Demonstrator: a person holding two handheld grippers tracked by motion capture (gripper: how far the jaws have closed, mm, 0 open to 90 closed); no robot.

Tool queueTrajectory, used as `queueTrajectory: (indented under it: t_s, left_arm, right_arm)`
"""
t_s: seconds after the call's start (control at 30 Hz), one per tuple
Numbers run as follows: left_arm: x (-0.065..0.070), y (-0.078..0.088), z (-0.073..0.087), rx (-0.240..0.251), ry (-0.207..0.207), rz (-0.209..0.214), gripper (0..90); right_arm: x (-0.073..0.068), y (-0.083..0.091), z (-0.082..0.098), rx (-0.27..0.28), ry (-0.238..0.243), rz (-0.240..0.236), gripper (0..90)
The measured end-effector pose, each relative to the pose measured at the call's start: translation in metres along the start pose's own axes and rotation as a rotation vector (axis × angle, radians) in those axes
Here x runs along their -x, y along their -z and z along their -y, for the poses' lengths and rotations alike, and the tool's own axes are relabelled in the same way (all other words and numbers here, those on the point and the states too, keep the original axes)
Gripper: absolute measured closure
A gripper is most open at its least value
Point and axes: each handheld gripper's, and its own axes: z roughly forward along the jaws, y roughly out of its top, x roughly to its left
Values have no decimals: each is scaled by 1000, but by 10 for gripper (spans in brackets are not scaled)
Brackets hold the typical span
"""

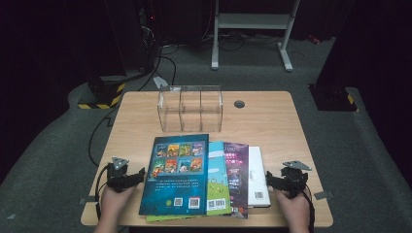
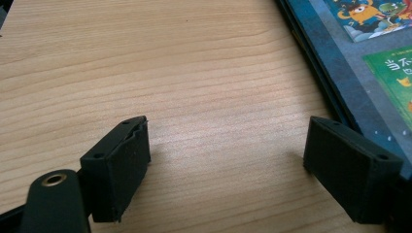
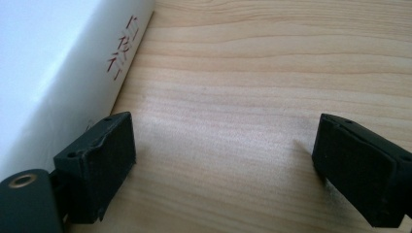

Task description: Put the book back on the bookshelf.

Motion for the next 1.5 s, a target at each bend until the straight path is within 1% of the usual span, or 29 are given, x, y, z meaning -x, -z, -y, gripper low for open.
queueTrajectory:
  t_s: [0.07,0.13,0.93,0.97,1.13,1.3,1.4,1.5]
  left_arm:
    - [0,0,0,-1,1,2,166]
    - [0,0,0,-2,1,1,165]
    - [1,0,0,-1,4,-1,165]
    - [1,0,0,-2,4,-1,165]
    - [1,0,0,-1,5,-1,165]
    - [1,0,0,-1,4,-1,165]
    - [1,0,0,-1,5,-2,166]
    - [1,0,0,-1,9,-1,169]
  right_arm:
    - [1,1,1,1,8,-14,85]
    - [1,1,1,2,15,-11,84]
    - [1,1,2,2,18,-14,87]
    - [1,2,2,2,12,-11,98]
    - [2,3,2,1,17,-11,112]
    - [2,4,1,8,25,-12,116]
    - [4,8,1,22,14,-22,120]
    - [5,9,1,30,22,-30,121]
